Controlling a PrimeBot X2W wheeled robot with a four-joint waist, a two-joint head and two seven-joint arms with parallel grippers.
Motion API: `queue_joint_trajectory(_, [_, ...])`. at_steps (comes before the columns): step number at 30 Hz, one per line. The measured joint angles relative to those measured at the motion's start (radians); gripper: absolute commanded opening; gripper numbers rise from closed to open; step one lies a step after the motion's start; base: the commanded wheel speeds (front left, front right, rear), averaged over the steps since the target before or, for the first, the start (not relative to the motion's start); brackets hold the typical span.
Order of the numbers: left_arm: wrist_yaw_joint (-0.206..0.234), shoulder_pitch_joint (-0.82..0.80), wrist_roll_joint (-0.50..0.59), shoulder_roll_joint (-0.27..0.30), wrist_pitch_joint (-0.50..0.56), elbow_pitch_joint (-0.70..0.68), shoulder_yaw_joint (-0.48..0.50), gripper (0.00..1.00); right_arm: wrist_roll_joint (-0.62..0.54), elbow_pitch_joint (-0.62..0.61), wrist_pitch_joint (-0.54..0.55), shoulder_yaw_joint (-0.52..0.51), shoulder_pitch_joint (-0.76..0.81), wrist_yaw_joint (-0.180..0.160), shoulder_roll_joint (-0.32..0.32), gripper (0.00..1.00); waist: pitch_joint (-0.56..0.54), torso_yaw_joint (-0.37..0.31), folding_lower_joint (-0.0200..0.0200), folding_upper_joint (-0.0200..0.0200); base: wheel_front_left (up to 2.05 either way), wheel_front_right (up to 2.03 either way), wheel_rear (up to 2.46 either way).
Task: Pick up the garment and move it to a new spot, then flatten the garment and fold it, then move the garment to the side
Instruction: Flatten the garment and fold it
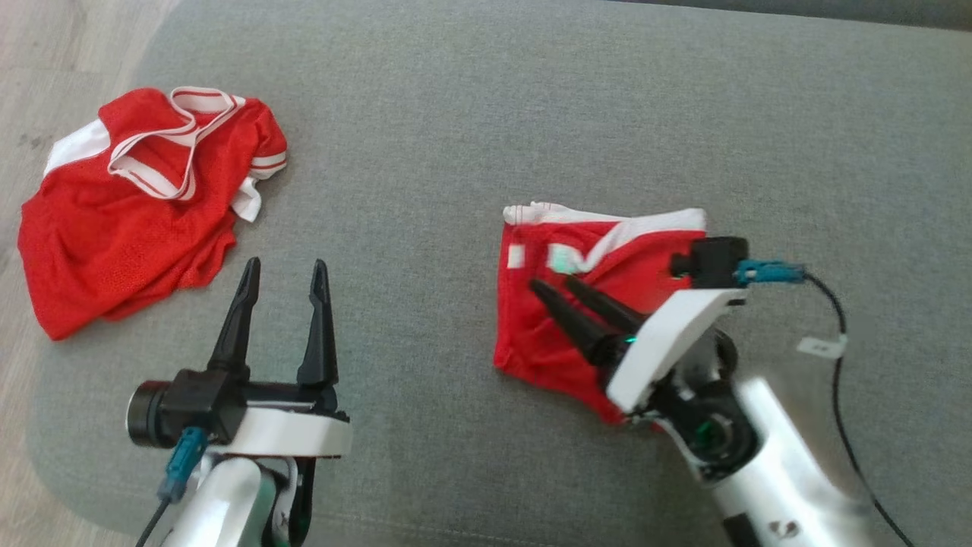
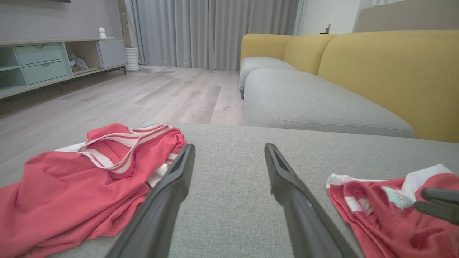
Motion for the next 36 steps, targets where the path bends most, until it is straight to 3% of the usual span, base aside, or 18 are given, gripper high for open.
queue_joint_trajectory(5, [-0.008,0.0,0.003,-0.006,0.0,0.001,0.004,1.0,-0.107,-0.056,-0.162,0.128,-0.008,0.0,-0.016,1.0,0.002,-0.014,0.0,0.0,0.0,0.0,0.0])
queue_joint_trajectory(8, [-0.007,0.0,0.01,-0.006,0.0,0.002,0.009,1.0,-0.187,-0.1,-0.307,0.147,-0.022,0.0,-0.05,1.0,0.0,-0.028,0.0,0.0,0.0,0.0,0.0])
queue_joint_trajectory(11, [-0.007,0.001,0.011,-0.006,0.0,0.002,0.021,1.0,-0.322,-0.118,-0.446,0.087,-0.02,0.0,-0.084,1.0,-0.008,-0.044,0.0,0.0,0.0,0.0,0.0])
queue_joint_trajectory(14, [-0.004,0.002,0.018,-0.002,0.0,0.002,0.035,1.0,-0.46,-0.138,-0.524,-0.037,0.0,0.0,-0.095,1.0,-0.019,-0.061,0.0,0.0,0.0,0.0,0.0])
queue_joint_trajectory(15, [0.003,0.005,0.02,0.001,0.0,0.003,0.037,1.0,-0.528,-0.169,-0.546,-0.12,0.039,0.0,-0.094,1.0,-0.027,-0.072,0.0,0.0,0.0,0.0,0.0])
queue_joint_trajectory(21, [0.03,0.046,0.02,0.026,0.0,0.001,0.069,1.0,-0.644,-0.269,-0.516,-0.3,0.221,0.0,-0.071,1.0,-0.057,-0.104,-0.0001,0.0,0.0,0.0,0.0])
queue_joint_trajectory(36, [0.075,0.214,0.027,0.08,0.072,-0.047,0.063,1.0,-0.7,-0.437,-0.406,-0.362,0.468,0.0,-0.015,1.0,-0.175,-0.146,-0.0002,0.0,0.0,0.0,0.0])
